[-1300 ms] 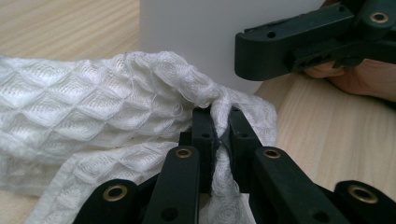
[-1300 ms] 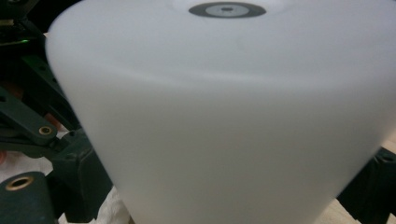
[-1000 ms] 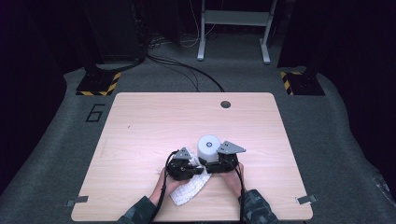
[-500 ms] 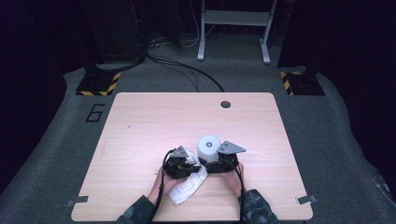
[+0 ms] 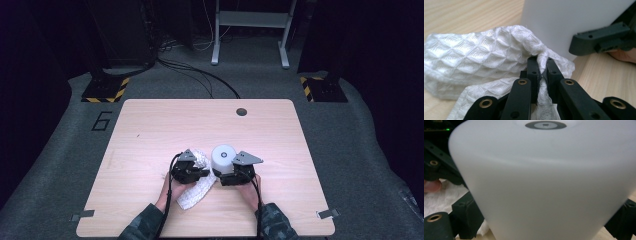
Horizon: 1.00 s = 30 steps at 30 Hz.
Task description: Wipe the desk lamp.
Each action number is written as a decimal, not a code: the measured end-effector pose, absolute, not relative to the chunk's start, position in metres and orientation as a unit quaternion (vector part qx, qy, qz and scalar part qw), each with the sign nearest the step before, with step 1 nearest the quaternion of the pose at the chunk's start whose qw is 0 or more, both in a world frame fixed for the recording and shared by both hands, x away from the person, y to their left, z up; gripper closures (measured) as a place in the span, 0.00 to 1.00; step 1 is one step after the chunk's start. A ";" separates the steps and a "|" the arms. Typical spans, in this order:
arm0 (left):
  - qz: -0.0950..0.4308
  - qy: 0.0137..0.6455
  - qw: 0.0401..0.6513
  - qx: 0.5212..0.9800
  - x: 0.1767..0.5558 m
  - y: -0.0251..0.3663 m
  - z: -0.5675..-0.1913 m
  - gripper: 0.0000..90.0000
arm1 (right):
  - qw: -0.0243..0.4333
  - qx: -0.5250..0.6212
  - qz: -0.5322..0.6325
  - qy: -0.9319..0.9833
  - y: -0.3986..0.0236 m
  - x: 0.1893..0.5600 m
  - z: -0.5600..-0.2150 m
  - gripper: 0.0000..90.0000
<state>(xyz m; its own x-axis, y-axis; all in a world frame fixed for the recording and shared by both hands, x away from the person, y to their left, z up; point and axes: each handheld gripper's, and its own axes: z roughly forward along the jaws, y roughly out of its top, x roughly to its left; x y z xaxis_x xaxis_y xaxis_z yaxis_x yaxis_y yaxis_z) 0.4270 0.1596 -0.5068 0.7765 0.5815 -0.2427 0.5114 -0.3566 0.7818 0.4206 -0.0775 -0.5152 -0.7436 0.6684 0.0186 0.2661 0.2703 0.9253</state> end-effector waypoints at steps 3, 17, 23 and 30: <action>0.046 0.335 0.466 0.818 0.431 0.161 -0.502 0.94 | 0.192 0.302 0.523 0.774 -0.078 0.421 -0.515 0.09; 0.084 0.286 0.469 0.831 0.436 0.161 -0.459 0.94 | 0.192 0.302 0.523 0.774 -0.078 0.421 -0.515 0.09; 0.094 0.270 0.461 0.840 0.429 0.159 -0.450 0.94 | 0.192 0.299 0.523 0.774 -0.078 0.421 -0.515 0.09; 0.090 0.256 0.463 0.844 0.421 0.158 -0.441 0.94 | 0.192 0.300 0.524 0.774 -0.078 0.421 -0.515 0.09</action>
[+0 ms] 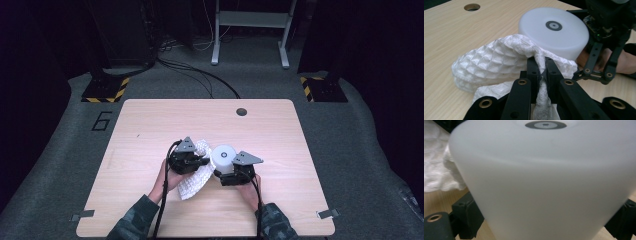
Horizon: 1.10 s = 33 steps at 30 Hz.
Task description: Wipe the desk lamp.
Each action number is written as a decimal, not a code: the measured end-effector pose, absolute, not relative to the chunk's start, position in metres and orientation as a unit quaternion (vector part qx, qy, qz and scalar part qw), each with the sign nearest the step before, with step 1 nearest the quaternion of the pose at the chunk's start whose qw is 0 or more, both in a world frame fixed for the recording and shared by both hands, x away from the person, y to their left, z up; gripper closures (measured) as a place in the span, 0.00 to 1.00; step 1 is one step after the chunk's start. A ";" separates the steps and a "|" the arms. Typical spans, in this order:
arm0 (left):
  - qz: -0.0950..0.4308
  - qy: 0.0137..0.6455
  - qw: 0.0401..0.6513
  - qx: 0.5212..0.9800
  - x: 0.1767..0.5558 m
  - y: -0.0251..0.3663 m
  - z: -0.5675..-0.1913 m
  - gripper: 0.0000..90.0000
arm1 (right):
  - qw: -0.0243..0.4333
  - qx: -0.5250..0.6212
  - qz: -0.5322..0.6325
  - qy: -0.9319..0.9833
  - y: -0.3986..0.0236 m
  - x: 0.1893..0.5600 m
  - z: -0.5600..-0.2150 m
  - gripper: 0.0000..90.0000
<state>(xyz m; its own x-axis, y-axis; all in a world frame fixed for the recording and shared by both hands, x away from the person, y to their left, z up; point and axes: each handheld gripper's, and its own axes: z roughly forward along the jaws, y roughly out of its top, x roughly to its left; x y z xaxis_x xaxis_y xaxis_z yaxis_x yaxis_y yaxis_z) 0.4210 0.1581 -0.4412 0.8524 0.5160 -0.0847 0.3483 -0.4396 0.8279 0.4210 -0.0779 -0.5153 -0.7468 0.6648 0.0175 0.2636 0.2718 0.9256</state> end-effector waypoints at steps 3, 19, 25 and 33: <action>0.087 0.251 0.464 0.845 0.417 0.157 -0.439 0.94 | 0.191 0.301 0.524 0.774 -0.078 0.421 -0.515 0.09; 0.078 0.206 0.474 0.853 0.396 0.128 -0.432 0.94 | 0.193 0.300 0.524 0.773 -0.078 0.421 -0.515 0.09; 0.074 0.205 0.468 0.857 0.398 0.134 -0.431 0.94 | 0.193 0.301 0.523 0.773 -0.077 0.421 -0.515 0.09; 0.083 0.221 0.461 0.856 0.405 0.146 -0.431 0.94 | 0.193 0.302 0.523 0.773 -0.077 0.421 -0.515 0.09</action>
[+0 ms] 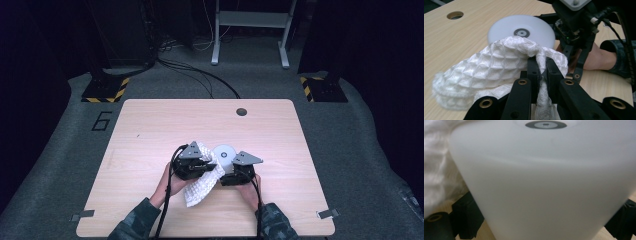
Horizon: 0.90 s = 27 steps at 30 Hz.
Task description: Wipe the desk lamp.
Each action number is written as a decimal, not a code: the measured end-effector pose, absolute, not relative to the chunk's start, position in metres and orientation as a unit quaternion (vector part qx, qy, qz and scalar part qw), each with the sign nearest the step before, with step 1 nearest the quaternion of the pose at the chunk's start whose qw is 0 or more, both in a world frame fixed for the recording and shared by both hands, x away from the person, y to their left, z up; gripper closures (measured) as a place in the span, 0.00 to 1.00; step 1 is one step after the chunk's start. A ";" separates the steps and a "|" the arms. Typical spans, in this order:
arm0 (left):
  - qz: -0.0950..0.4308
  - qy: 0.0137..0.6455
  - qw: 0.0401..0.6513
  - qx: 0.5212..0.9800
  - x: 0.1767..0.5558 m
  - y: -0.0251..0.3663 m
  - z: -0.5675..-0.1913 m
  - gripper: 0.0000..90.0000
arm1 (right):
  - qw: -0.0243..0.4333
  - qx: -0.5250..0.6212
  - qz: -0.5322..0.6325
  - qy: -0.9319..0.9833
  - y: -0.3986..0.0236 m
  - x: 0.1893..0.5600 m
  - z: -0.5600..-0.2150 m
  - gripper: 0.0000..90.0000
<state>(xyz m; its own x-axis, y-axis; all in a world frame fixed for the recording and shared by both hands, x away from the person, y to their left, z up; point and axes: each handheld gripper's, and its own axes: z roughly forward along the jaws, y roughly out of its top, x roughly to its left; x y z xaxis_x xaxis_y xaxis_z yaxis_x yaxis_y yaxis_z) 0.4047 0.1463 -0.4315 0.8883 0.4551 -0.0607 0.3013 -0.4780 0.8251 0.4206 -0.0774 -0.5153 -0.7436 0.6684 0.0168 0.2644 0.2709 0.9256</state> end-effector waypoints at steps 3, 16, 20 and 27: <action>0.094 0.229 0.458 0.854 0.409 0.150 -0.433 0.94 | 0.193 0.301 0.523 0.773 -0.077 0.421 -0.515 0.09; 0.100 0.271 0.440 0.850 0.436 0.155 -0.443 0.94 | 0.194 0.299 0.524 0.774 -0.077 0.421 -0.515 0.09; 0.097 0.274 0.442 0.848 0.443 0.154 -0.443 0.94 | 0.194 0.299 0.523 0.774 -0.077 0.421 -0.515 0.09; 0.100 0.273 0.439 0.850 0.453 0.151 -0.440 0.94 | 0.193 0.299 0.523 0.775 -0.078 0.421 -0.515 0.09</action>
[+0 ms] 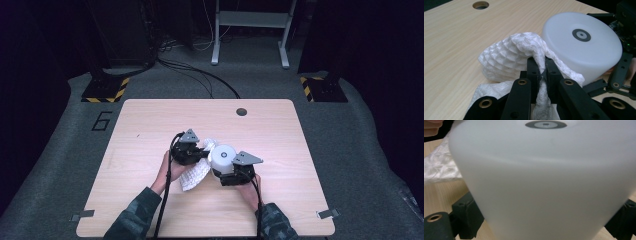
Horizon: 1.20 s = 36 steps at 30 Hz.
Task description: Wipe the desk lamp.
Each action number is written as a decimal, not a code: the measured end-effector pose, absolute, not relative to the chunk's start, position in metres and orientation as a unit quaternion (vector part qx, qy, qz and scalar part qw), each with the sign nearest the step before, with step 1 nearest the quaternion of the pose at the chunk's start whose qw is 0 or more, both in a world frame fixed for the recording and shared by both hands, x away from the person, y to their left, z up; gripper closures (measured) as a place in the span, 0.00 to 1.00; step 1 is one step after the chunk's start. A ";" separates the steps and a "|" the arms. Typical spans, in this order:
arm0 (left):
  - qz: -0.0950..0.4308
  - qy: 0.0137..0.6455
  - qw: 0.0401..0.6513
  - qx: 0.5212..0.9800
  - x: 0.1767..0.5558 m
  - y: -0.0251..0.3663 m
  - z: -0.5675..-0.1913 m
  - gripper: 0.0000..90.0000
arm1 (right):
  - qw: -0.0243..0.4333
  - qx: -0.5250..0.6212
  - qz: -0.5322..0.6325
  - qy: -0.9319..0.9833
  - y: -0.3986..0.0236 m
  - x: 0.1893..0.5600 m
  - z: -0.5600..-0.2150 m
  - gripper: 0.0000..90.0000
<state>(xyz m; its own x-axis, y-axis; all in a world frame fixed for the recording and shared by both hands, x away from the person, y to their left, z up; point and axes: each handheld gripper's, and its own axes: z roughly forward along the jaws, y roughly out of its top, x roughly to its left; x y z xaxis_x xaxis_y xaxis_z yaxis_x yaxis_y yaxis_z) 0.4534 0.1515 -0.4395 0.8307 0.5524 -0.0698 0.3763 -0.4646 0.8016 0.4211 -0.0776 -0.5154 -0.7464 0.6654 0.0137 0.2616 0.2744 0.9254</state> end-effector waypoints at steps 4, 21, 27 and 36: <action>0.098 0.271 0.441 0.850 0.459 0.150 -0.437 0.94 | 0.194 0.299 0.524 0.774 -0.078 0.421 -0.516 0.09; 0.078 0.251 0.434 0.862 0.480 0.141 -0.431 0.94 | 0.192 0.300 0.524 0.773 -0.078 0.421 -0.516 0.09; 0.086 0.238 0.429 0.867 0.486 0.134 -0.427 0.94 | 0.191 0.301 0.524 0.773 -0.078 0.421 -0.516 0.09; 0.078 0.236 0.435 0.865 0.494 0.128 -0.426 0.94 | 0.192 0.301 0.524 0.774 -0.078 0.421 -0.516 0.09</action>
